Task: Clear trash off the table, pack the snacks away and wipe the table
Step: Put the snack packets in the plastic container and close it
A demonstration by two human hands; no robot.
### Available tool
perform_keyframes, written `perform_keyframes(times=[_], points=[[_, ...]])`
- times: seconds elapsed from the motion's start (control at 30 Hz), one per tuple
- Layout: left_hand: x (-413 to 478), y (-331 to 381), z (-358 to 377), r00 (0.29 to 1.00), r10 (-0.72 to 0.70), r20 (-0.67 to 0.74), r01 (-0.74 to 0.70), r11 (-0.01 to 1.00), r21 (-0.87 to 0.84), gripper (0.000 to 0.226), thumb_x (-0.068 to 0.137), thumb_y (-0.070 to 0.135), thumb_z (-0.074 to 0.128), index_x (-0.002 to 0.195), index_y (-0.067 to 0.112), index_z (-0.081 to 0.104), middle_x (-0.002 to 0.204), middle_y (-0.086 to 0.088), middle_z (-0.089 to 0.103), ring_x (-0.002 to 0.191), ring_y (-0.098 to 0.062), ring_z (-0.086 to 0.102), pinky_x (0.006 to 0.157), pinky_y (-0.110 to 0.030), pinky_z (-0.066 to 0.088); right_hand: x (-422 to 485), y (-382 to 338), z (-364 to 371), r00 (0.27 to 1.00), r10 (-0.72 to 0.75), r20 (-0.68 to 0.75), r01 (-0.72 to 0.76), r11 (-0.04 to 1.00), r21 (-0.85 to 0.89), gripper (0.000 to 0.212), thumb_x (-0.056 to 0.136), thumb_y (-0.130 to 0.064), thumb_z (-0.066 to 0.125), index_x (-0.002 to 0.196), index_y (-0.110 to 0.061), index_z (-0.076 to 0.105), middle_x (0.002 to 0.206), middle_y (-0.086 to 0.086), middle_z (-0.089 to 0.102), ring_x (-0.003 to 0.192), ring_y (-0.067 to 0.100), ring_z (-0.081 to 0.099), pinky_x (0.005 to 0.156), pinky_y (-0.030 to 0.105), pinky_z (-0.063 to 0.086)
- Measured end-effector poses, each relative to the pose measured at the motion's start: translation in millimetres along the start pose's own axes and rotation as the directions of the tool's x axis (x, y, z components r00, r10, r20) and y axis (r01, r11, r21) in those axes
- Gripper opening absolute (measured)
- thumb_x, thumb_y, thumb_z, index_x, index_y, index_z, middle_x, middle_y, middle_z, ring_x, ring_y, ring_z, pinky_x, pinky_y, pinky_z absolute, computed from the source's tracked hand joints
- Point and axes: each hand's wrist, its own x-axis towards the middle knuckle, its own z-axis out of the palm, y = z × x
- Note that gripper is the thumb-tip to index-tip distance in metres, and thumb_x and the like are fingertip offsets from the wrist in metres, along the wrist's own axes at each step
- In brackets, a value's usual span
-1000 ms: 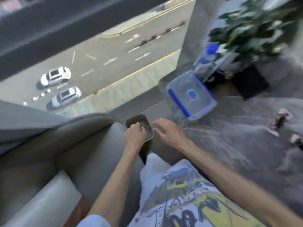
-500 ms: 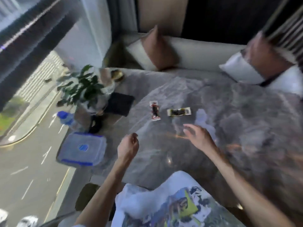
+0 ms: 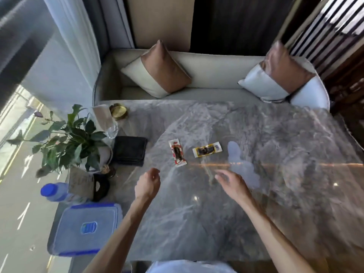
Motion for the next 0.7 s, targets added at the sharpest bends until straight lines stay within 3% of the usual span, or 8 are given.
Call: perform_keyframes(times=[0.17, 0.27, 0.37, 0.47, 0.57, 0.63, 0.7], points=[[12, -57, -34, 0.994, -0.106, -0.036, 0.103, 0.991, -0.080, 0.026, 0.091, 0.028, 0.047, 0.109, 0.030, 0.067, 0.113, -0.008, 0.069, 0.105, -0.033, 0.063, 0.079, -0.034, 0.044, 21, -35, 41, 0.998, 0.003, 0.066, -0.003, 1.000, -0.010, 0.032, 0.095, -0.035, 0.059, 0.122, -0.021, 0.066, 0.121, -0.001, 0.071, 0.114, 0.018, 0.065, 0.096, 0.031, 0.049], [0, -111, -66, 0.978, -0.160, -0.132, 0.142, 0.980, -0.139, 0.025, 0.090, 0.024, 0.049, 0.106, 0.027, 0.068, 0.106, -0.006, 0.072, 0.101, -0.031, 0.066, 0.082, -0.038, 0.052, 30, -64, 87, 0.980, -0.037, 0.194, 0.044, 0.998, -0.034, 0.033, 0.094, -0.038, 0.058, 0.123, -0.023, 0.065, 0.123, -0.003, 0.070, 0.117, 0.017, 0.064, 0.100, 0.035, 0.049], [-25, -170, -94, 0.938, -0.150, -0.313, 0.089, 0.975, -0.202, 0.023, 0.086, 0.019, 0.047, 0.094, 0.018, 0.069, 0.092, -0.005, 0.073, 0.090, -0.027, 0.068, 0.076, -0.041, 0.054, 28, -101, 149, 0.929, -0.075, 0.363, 0.093, 0.995, -0.033, 0.035, 0.093, -0.037, 0.060, 0.124, -0.023, 0.065, 0.123, -0.002, 0.070, 0.116, 0.016, 0.065, 0.098, 0.032, 0.050], [-42, -222, -119, 0.850, -0.330, -0.412, 0.233, 0.935, -0.269, 0.024, 0.086, 0.017, 0.047, 0.097, 0.021, 0.069, 0.097, -0.005, 0.074, 0.094, -0.026, 0.068, 0.080, -0.040, 0.053, 15, -140, 209, 0.844, -0.121, 0.522, 0.147, 0.989, -0.009, 0.039, 0.092, -0.035, 0.062, 0.129, -0.021, 0.061, 0.122, 0.001, 0.070, 0.112, 0.016, 0.066, 0.095, 0.027, 0.048], [-45, -263, -135, 0.794, -0.494, -0.353, 0.409, 0.865, -0.291, 0.026, 0.088, 0.015, 0.048, 0.104, 0.014, 0.068, 0.108, -0.011, 0.071, 0.102, -0.032, 0.065, 0.084, -0.037, 0.048, 0, -171, 255, 0.755, -0.064, 0.652, 0.086, 0.996, -0.002, 0.055, 0.095, -0.038, 0.058, 0.144, -0.017, 0.047, 0.138, 0.006, 0.059, 0.124, 0.017, 0.058, 0.101, 0.024, 0.041], [-46, -285, -136, 0.770, -0.596, -0.227, 0.533, 0.797, -0.284, 0.029, 0.094, 0.018, 0.045, 0.109, 0.005, 0.066, 0.115, -0.020, 0.067, 0.108, -0.037, 0.062, 0.088, -0.039, 0.046, -8, -185, 276, 0.716, 0.009, 0.698, -0.035, 0.999, 0.023, 0.065, 0.096, -0.035, 0.057, 0.151, -0.011, 0.033, 0.148, 0.008, 0.048, 0.135, 0.020, 0.048, 0.102, 0.023, 0.035], [-50, -298, -132, 0.768, -0.636, -0.077, 0.583, 0.743, -0.329, 0.031, 0.097, 0.019, 0.042, 0.100, 0.000, 0.066, 0.107, -0.026, 0.065, 0.101, -0.034, 0.062, 0.083, -0.038, 0.044, -14, -190, 290, 0.682, 0.092, 0.725, -0.200, 0.978, 0.064, 0.062, 0.097, -0.031, 0.057, 0.150, -0.010, 0.033, 0.148, 0.006, 0.047, 0.135, 0.021, 0.046, 0.102, 0.027, 0.035]])
